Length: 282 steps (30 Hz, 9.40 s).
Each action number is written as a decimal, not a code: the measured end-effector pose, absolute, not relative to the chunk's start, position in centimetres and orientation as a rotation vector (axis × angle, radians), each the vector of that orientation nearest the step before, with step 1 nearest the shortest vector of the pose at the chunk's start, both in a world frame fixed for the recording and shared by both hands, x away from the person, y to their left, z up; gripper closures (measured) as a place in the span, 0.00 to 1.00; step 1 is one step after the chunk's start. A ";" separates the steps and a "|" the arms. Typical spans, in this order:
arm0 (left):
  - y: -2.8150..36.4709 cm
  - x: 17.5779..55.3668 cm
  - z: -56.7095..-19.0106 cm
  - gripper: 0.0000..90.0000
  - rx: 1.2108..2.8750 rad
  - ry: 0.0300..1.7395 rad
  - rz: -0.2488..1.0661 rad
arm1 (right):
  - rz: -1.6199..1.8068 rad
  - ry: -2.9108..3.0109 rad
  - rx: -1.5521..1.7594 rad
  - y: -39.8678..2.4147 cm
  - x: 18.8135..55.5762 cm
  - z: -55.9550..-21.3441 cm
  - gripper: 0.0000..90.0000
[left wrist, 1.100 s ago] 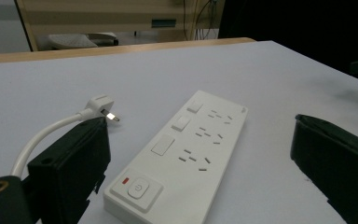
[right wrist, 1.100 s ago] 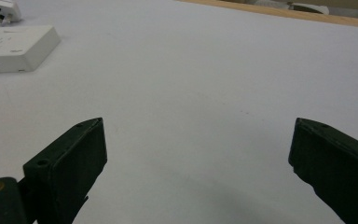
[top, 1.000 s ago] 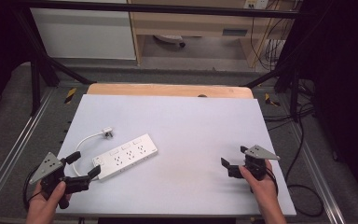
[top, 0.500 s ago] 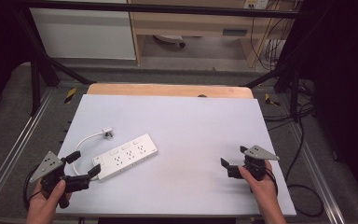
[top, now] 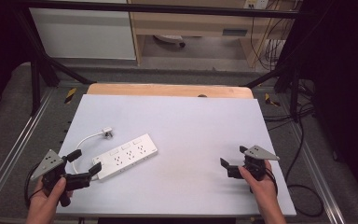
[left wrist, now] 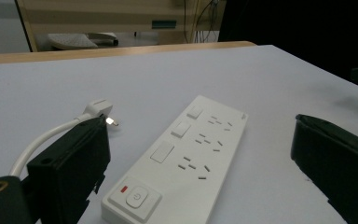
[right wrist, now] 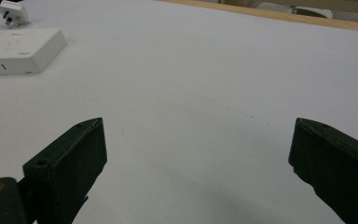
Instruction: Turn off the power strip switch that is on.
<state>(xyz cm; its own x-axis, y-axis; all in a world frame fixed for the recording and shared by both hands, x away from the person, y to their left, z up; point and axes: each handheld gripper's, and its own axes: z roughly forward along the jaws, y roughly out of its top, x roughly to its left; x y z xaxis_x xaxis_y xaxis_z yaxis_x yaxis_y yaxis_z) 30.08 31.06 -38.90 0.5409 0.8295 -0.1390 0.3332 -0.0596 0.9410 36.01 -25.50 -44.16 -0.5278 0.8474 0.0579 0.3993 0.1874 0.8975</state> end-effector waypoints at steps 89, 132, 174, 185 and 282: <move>27.4 37.3 -40.3 0.79 1.839 1.035 0.544 | 1.297 2.015 1.170 -25.6 36.1 -44.2 0.05; 27.1 39.9 -42.4 1.00 1.954 1.108 0.418 | 1.289 2.012 1.187 -25.9 36.2 -44.3 0.05; 26.4 40.2 -42.8 1.00 2.019 1.089 0.433 | 1.288 2.020 1.177 -25.8 36.2 -44.2 0.05; 26.2 40.2 -42.9 1.00 2.034 1.090 0.440 | 1.288 2.023 1.176 -25.7 36.2 -44.3 0.05; 26.0 40.5 -43.2 1.00 2.046 1.078 0.464 | 1.283 2.033 1.170 -25.5 36.2 -44.3 0.05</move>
<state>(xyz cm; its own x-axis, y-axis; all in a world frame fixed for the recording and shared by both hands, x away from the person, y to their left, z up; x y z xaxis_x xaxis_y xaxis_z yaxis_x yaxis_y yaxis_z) 40.52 26.03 -43.20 0.5771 0.8161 -0.0306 0.5388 -0.3523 0.7652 36.24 -25.47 -44.33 -0.5298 0.8464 0.0544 0.4132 0.2016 0.8881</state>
